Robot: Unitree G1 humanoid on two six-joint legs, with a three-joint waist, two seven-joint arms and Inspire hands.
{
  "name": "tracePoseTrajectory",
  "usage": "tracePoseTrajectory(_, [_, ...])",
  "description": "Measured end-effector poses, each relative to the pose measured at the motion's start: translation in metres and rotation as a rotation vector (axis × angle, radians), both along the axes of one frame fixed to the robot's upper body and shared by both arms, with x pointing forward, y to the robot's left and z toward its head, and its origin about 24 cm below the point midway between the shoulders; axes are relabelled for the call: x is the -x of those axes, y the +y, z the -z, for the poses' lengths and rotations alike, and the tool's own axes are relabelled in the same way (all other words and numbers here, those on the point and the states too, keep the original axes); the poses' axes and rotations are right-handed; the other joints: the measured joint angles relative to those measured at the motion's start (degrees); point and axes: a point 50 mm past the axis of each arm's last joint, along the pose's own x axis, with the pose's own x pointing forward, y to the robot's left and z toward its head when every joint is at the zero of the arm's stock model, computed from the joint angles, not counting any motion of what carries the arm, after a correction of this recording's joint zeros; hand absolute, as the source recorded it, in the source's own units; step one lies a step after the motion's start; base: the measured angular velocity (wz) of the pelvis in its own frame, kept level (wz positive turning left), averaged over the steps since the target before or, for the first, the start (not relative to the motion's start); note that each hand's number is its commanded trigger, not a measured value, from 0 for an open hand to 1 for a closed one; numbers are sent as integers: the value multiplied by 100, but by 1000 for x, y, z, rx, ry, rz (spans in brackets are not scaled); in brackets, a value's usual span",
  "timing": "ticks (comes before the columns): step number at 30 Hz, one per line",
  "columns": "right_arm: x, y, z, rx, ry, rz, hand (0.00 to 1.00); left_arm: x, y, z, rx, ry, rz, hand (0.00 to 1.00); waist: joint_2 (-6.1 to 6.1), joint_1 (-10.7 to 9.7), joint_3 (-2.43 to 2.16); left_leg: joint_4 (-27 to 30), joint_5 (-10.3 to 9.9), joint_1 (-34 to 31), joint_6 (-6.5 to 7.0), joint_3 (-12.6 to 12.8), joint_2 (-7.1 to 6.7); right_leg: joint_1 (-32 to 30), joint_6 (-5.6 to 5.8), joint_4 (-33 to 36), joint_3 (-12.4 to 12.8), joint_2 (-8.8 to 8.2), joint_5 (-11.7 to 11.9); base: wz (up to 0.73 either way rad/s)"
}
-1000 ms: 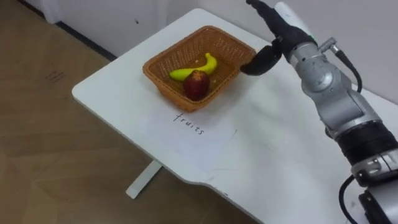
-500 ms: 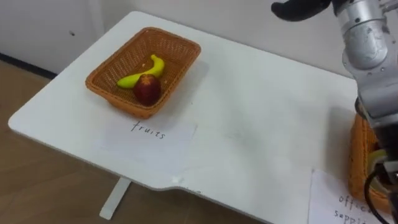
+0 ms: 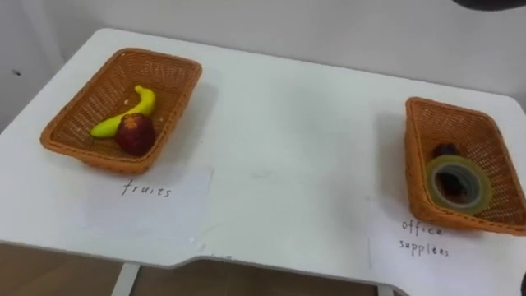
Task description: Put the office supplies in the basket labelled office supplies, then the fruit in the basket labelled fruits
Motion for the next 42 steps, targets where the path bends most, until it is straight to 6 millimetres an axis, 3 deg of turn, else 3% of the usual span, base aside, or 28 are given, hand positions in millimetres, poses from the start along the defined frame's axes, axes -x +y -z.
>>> tracePoseTrajectory(4, [9,-17,3,-40,-33,73,0,3,0,0,-9,2,-2,0,-34,-270,13,-8,-29,26,-45,111,60,-16,-17,-3,4,60,9,-14])
tracePoseTrajectory(6, [17,-28,10,-74,-40,108,0,1,-1,0,-11,-13,2,0,-67,-349,-6,-13,-38,7,-59,198,90,-65,-32,-5,39,85,19,-15])
tracePoseTrajectory(12, [36,-50,36,-200,-18,180,0,-4,-4,-1,-21,-67,-9,0,-5,-377,44,-53,-96,123,-104,424,154,-92,-62,-7,309,184,36,-25])
tracePoseTrajectory(20, [71,-87,79,-595,-15,260,0,2,-3,-2,-68,-81,-21,0,50,-545,46,-84,-128,140,-155,434,190,-63,-77,-96,322,261,45,-3])
tracePoseTrajectory(24, [90,-99,104,-811,-25,313,0,2,-9,0,-56,-84,-30,0,190,-587,47,-86,-132,144,-162,433,191,-75,-91,-95,309,262,38,0])
tracePoseTrajectory(28, [99,-103,134,-964,12,376,0,3,-10,0,-71,-93,-37,0,231,-645,47,-85,-133,125,-163,430,190,-74,-124,-99,293,251,14,0])
tracePoseTrajectory(31, [112,-100,169,-1129,42,458,0,4,-13,1,-64,-95,-63,0,253,-674,44,-84,-135,119,-166,440,176,-84,-144,-113,321,257,-2,-3])
tracePoseTrajectory(35, [125,-100,193,-1252,57,543,0,3,-16,2,-55,-93,-81,0,294,-681,22,-84,-134,122,-167,458,172,-65,-146,-151,327,262,-5,-1])
tracePoseTrajectory(42, [146,-93,241,-1459,92,740,0,4,-20,4,-40,-89,-91,0,331,-736,21,-76,-133,116,-169,465,171,-75,-145,-188,311,264,-6,1])
